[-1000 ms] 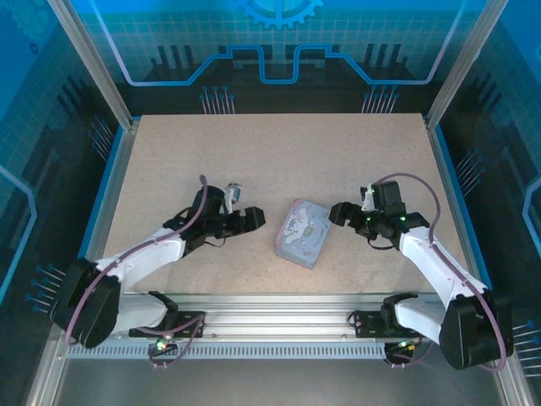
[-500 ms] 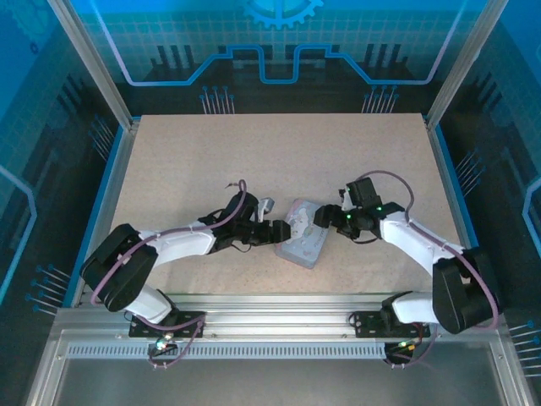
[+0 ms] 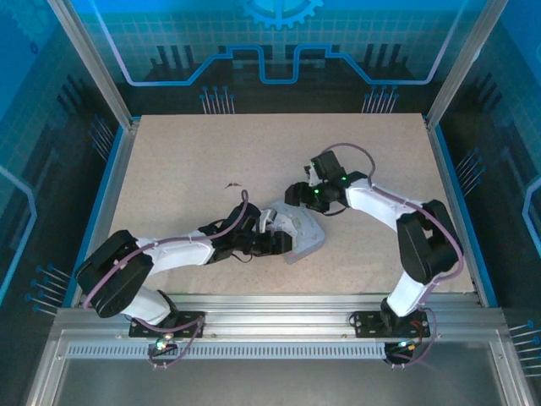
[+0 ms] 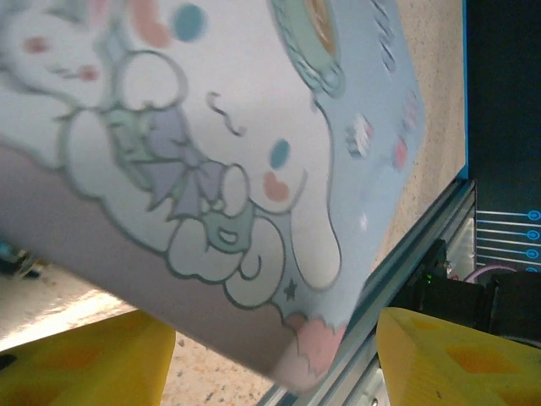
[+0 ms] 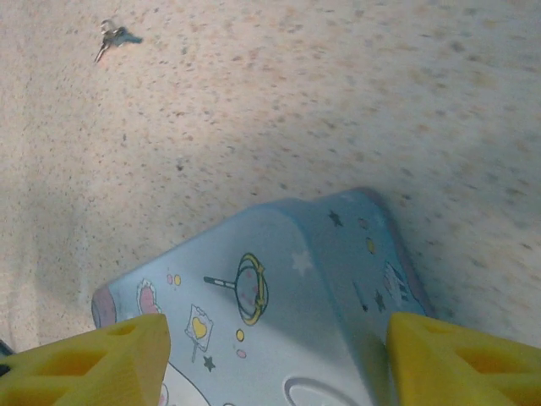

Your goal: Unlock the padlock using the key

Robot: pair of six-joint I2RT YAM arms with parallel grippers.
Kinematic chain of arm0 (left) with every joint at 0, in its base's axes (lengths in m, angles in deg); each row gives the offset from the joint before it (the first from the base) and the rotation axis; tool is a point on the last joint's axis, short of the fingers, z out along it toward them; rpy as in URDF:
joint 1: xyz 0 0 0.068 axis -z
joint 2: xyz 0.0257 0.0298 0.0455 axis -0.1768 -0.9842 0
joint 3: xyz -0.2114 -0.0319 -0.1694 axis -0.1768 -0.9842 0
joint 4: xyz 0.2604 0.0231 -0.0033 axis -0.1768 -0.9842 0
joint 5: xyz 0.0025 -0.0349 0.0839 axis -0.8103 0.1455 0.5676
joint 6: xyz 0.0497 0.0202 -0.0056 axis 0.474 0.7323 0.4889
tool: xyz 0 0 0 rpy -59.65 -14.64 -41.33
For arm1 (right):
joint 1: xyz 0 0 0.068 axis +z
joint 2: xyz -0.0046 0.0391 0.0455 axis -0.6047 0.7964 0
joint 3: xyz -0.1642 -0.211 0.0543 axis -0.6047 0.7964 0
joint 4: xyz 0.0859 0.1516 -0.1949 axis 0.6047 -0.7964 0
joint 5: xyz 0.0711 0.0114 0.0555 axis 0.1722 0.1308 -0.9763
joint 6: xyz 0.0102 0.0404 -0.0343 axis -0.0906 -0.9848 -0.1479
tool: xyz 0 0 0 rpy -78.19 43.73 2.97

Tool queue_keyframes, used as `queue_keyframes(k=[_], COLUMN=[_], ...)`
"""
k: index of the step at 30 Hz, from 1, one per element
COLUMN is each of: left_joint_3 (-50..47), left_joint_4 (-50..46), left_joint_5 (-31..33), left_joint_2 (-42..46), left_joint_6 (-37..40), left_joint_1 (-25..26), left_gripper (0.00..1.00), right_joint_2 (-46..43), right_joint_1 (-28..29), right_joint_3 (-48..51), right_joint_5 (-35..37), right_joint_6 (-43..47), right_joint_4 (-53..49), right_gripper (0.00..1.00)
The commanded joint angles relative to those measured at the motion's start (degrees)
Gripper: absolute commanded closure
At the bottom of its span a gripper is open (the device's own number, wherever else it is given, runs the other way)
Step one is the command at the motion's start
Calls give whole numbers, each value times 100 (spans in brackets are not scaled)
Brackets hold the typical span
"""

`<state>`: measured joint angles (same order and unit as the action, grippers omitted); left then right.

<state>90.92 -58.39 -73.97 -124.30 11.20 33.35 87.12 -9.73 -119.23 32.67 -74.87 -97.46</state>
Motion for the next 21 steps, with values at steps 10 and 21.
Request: queue_keyframes(k=[10,21], left_joint_3=[-109,731], left_joint_4=[-857,-2289], left_joint_5=[960,1219], left_joint_2=[1081,1501], left_joint_6=[53,702], left_joint_1=[94,-1073], left_gripper=[22,9], right_joint_2=[-543,-2490], right_joint_1=[19,-91], right_joint_3=[-312,1196], right_joint_5=[635,924], right_joint_6=[482,-67], right_joint_4=[-1079,-1312], right_gripper=[21,20])
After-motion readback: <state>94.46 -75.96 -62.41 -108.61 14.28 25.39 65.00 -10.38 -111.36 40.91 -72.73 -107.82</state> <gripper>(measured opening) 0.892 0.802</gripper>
